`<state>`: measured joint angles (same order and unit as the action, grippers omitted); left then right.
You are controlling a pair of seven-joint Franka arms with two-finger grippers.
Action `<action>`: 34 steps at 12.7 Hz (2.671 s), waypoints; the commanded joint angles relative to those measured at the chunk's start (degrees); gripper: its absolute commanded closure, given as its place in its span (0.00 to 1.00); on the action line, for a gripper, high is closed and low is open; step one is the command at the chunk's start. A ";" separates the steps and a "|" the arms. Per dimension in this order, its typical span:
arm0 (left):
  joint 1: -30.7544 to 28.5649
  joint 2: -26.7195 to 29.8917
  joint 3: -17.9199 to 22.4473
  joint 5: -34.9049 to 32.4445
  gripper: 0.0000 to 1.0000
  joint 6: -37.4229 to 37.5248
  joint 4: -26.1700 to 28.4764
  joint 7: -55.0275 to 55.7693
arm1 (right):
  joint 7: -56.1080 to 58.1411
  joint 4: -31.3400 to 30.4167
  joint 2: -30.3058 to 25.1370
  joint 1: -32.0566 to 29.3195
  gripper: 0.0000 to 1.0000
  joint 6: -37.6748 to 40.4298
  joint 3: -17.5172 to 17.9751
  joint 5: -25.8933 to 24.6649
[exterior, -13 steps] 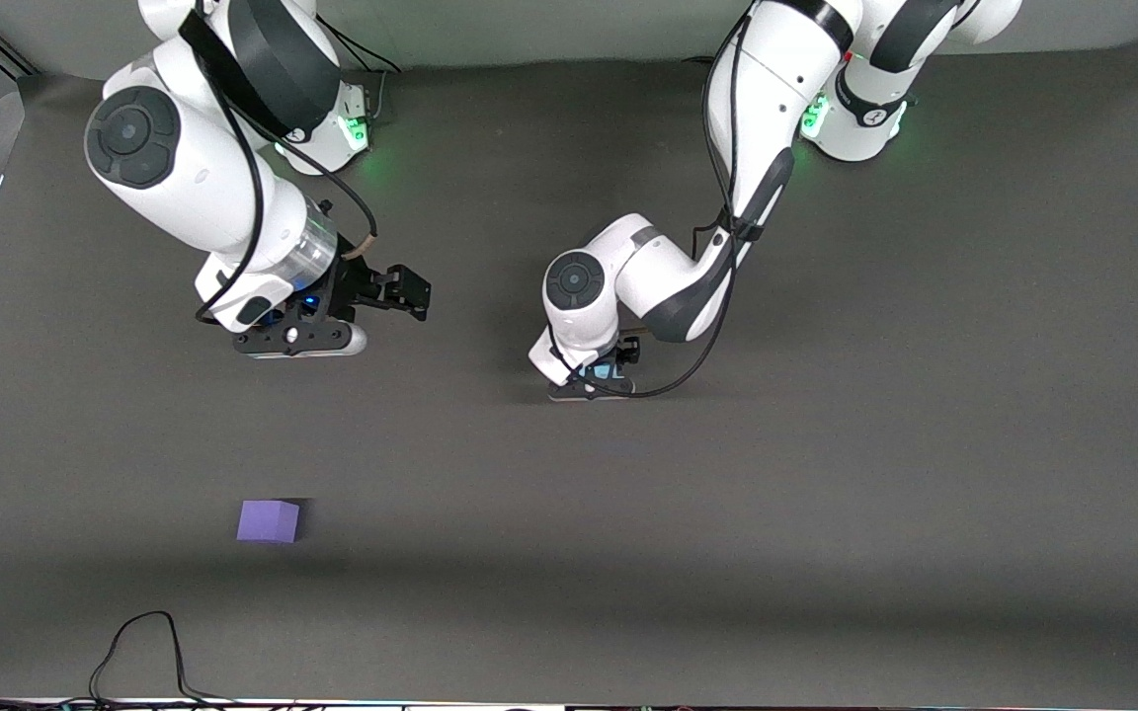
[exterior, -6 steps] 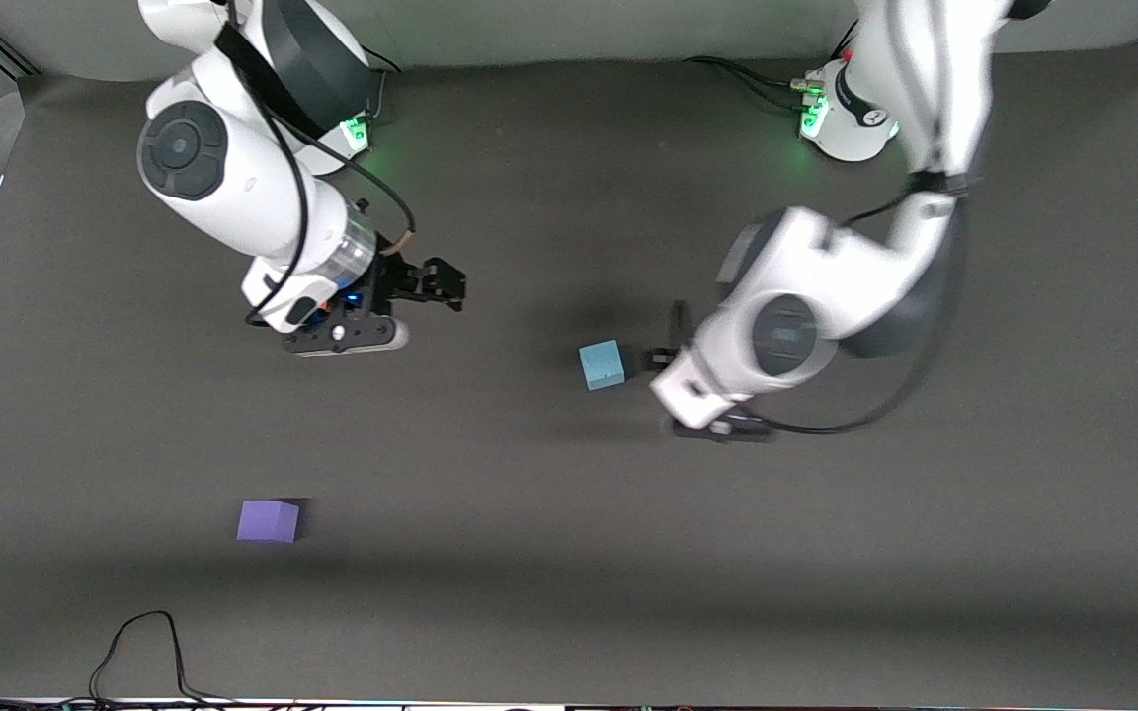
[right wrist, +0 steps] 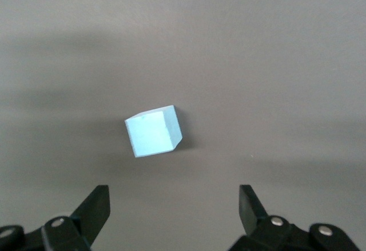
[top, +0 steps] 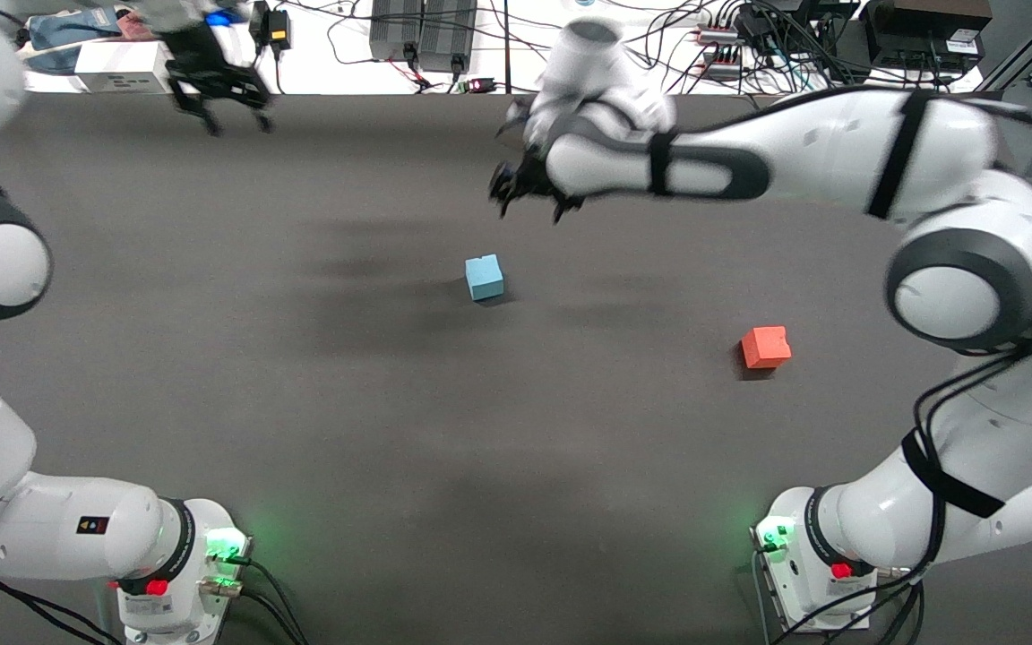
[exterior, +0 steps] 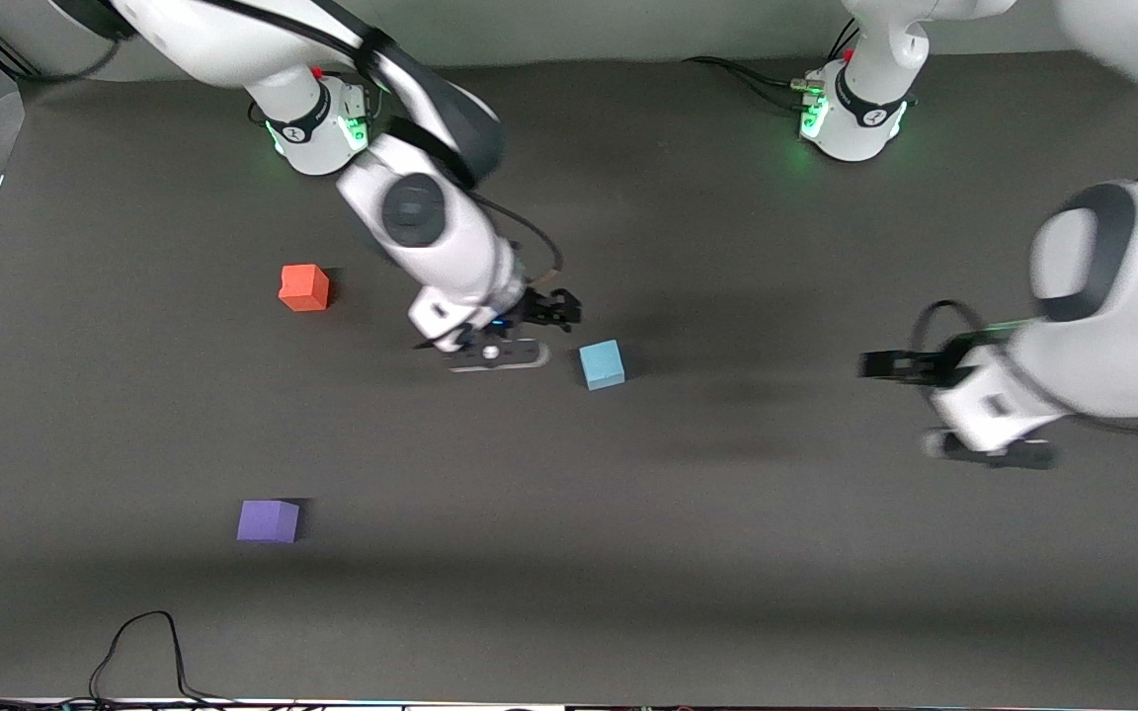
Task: Place blue block between orange and purple blocks
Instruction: 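Withdraw the left gripper while the right gripper descends onto the block, then close the right gripper on the blue block and lift it, then carry the blue block with the right gripper toward the orange block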
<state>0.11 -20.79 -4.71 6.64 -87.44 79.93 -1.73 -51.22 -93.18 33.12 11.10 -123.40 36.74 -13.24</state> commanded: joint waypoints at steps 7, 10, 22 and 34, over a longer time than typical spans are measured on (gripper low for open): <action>-7.49 13.66 -0.65 -7.87 0.00 2.45 2.77 -3.20 | -16.18 5.02 17.57 6.74 0.00 -10.98 0.79 -21.71; -6.88 16.65 -0.91 -8.91 0.00 2.10 5.58 -2.14 | -17.95 5.37 19.78 6.83 0.00 -11.68 0.79 -26.84; 2.18 21.93 5.15 -8.31 0.00 -2.47 12.72 0.32 | -20.24 4.59 14.80 3.33 0.72 -9.68 1.49 -28.69; 2.27 21.84 4.97 -8.04 0.00 -2.56 13.59 -0.03 | 23.39 -18.95 -16.14 -10.57 0.72 -6.15 -13.59 7.33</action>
<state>1.40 1.26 -0.28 -1.38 -90.88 94.24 -2.40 -37.12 -105.44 25.02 -0.20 -128.69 29.18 -12.08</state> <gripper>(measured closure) 0.000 0.405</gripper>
